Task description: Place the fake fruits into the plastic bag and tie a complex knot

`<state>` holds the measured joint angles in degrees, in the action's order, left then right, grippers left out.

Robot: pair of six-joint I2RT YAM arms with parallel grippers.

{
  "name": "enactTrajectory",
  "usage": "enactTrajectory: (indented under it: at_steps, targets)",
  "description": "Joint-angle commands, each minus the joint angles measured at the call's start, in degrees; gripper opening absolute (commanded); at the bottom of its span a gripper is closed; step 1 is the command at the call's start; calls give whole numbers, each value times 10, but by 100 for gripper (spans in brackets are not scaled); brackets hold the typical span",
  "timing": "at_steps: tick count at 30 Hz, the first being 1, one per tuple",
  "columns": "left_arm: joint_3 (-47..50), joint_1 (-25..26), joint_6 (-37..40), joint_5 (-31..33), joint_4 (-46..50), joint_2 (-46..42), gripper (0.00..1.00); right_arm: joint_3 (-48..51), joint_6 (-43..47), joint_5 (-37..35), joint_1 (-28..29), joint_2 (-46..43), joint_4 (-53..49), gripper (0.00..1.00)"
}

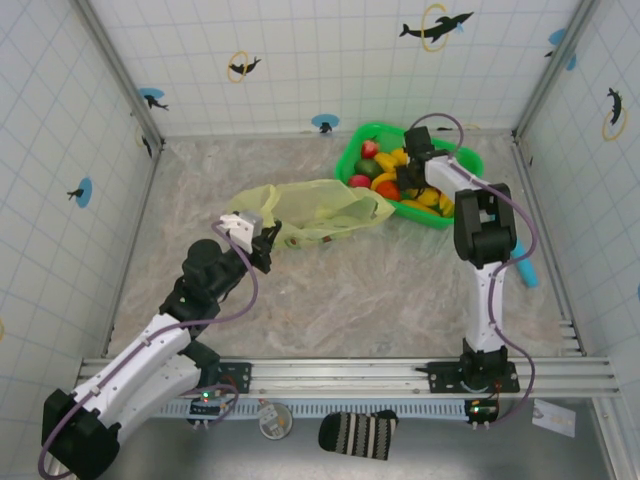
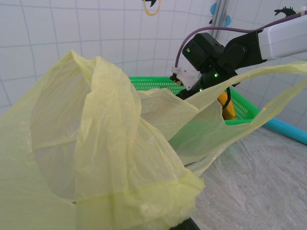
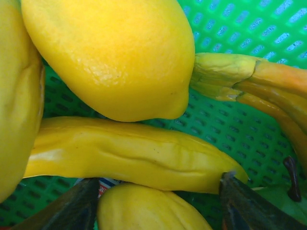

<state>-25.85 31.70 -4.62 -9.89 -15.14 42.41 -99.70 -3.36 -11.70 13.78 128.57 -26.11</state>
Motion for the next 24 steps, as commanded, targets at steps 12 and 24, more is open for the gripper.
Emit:
enactTrajectory:
  at_steps: [12, 24]
  targets:
    - [6, -6, -9, -15, -17, -8, 0, -44, -20, 31, 2, -78, -72, 38]
    - [8, -6, -11, -16, -18, -13, 0, 4, 12, -4, 13, -86, -143, 68]
